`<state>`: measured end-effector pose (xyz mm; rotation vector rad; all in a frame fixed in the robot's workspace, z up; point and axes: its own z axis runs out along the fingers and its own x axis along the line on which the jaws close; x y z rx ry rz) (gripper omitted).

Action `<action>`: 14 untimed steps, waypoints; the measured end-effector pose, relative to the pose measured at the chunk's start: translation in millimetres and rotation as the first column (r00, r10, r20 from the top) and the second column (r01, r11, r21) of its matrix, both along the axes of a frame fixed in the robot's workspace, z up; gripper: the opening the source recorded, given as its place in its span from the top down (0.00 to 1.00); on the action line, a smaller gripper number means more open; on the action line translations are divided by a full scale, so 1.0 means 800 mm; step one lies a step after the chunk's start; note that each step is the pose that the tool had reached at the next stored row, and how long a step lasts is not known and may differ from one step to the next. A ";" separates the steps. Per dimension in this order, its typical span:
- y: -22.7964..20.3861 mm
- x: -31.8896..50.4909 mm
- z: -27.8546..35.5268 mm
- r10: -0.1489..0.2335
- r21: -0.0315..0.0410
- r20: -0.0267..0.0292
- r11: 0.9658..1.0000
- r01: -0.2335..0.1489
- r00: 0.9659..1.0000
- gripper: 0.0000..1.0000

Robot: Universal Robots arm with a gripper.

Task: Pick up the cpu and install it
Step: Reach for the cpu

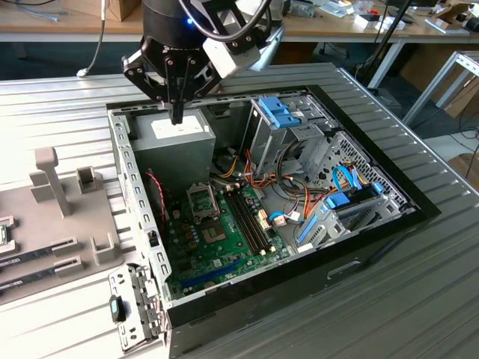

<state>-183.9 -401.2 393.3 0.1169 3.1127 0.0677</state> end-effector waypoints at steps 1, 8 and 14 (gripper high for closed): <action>0.0000 0.000 0.0000 0.000 0.000 0.000 1.000 0.000 1.000 0.89; 0.0000 -0.005 0.0000 0.000 0.000 0.000 1.000 0.000 1.000 0.89; 0.0000 -0.009 0.0000 0.000 0.000 0.000 1.000 0.000 1.000 0.89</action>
